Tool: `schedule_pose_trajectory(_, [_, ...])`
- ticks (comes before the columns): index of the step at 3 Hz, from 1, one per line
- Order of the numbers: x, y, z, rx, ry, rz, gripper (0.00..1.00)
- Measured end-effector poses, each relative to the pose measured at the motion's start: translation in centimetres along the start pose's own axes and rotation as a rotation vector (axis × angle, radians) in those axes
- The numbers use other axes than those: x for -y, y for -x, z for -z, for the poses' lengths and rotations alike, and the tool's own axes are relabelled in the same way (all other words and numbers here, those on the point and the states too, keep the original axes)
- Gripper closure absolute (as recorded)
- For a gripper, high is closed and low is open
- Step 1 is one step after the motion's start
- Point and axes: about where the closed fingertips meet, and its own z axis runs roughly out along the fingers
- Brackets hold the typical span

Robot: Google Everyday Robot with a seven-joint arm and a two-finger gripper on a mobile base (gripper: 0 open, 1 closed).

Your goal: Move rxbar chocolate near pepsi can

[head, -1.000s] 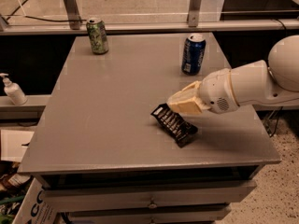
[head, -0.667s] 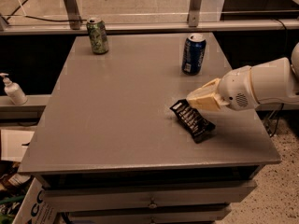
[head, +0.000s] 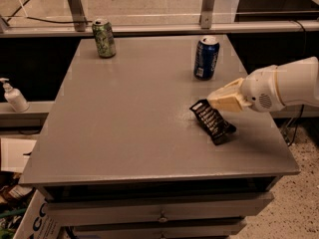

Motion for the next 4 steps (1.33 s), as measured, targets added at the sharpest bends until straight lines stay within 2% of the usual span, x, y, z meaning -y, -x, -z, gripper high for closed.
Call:
schedule_pose_trajectory(1, [2.1, 0.7, 0.5, 0.024, -0.05, 0.003, 1.0])
schedule_pose_trajectory(2, [7.7, 1.5, 2.0, 0.073, -0.162, -0.033, 1.0])
schedule_pose_trajectory(3, [11.7, 1.8, 2.7, 0.101, -0.246, -0.06, 1.0])
schedule_pose_trajectory(4, [14.9, 2.7, 2.6, 0.12, -0.303, -0.077, 1.0])
